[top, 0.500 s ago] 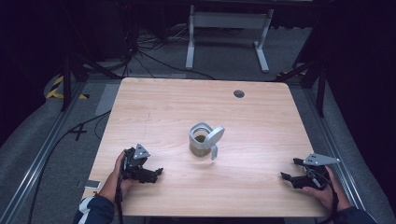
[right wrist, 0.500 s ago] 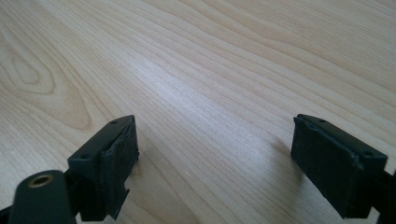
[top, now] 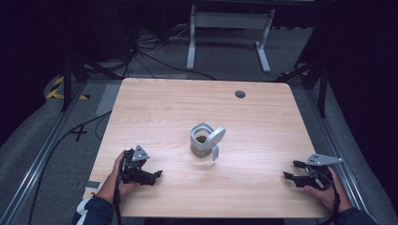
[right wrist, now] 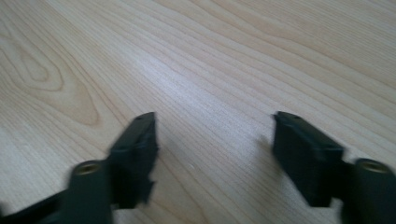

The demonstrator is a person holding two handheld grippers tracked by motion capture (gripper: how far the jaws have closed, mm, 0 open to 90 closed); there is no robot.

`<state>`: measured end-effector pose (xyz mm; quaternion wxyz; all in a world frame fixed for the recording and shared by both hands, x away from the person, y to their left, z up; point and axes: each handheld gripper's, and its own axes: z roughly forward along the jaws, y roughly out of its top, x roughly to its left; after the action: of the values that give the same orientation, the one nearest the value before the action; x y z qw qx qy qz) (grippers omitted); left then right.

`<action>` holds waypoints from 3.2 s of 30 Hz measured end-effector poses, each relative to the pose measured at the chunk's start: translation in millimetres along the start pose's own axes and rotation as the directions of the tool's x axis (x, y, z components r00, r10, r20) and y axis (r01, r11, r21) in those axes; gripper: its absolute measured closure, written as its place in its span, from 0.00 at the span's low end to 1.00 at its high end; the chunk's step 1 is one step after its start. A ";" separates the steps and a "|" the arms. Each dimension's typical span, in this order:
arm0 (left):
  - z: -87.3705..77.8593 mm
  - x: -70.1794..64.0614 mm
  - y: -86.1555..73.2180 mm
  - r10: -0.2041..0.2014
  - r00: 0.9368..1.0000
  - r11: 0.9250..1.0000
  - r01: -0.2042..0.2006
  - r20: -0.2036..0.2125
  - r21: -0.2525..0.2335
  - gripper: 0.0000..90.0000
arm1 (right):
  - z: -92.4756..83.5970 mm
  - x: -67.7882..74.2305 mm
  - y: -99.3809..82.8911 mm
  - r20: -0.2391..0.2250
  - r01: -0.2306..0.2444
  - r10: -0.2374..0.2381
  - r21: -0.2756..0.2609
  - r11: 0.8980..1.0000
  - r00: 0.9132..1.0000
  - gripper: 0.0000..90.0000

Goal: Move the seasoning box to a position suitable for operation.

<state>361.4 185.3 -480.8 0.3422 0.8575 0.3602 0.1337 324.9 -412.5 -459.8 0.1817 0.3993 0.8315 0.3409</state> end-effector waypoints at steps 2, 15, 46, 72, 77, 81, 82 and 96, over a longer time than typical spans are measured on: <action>0.1 0.1 0.0 0.000 1.000 1.000 0.000 0.001 -0.001 0.00 | -0.6 2.0 1.7 -0.004 0.000 0.000 0.006 1.000 1.000 0.57; 0.5 2.0 0.8 0.017 1.000 1.000 -0.017 0.006 -0.001 0.00 | -12.7 18.5 23.0 -0.050 0.066 -0.072 -0.104 0.992 0.996 1.00; 0.4 0.6 -0.7 0.002 1.000 1.000 -0.002 0.005 -0.009 0.01 | -9.2 73.5 106.1 -0.106 0.234 -0.268 -0.254 0.938 0.958 1.00; 0.4 0.6 -0.7 0.002 1.000 1.000 -0.002 0.004 -0.009 0.01 | 20.4 126.4 171.0 -0.181 0.301 -0.366 -0.309 0.902 0.913 1.00; 0.2 0.6 -0.6 0.003 1.000 1.000 -0.003 0.005 -0.007 0.01 | 23.5 136.6 179.8 -0.191 0.311 -0.381 -0.315 0.897 0.905 1.00; 0.2 0.6 -0.6 0.003 1.000 1.000 -0.003 0.005 -0.007 0.01 | 24.9 139.8 183.1 -0.191 0.317 -0.388 -0.316 0.894 0.902 1.00; 0.2 0.6 -0.6 0.003 1.000 1.000 -0.003 0.005 -0.007 0.01 | 25.4 141.1 184.3 -0.194 0.316 -0.387 -0.316 0.894 0.901 1.00; 0.2 0.7 -0.6 0.003 1.000 1.000 -0.003 0.005 -0.007 0.01 | 32.8 150.1 197.5 -0.205 0.335 -0.411 -0.324 0.885 0.888 1.00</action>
<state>361.6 186.0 -481.4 0.3459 0.8572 0.3574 0.1332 358.1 -191.8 -346.6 0.1848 0.1509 0.8533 0.4637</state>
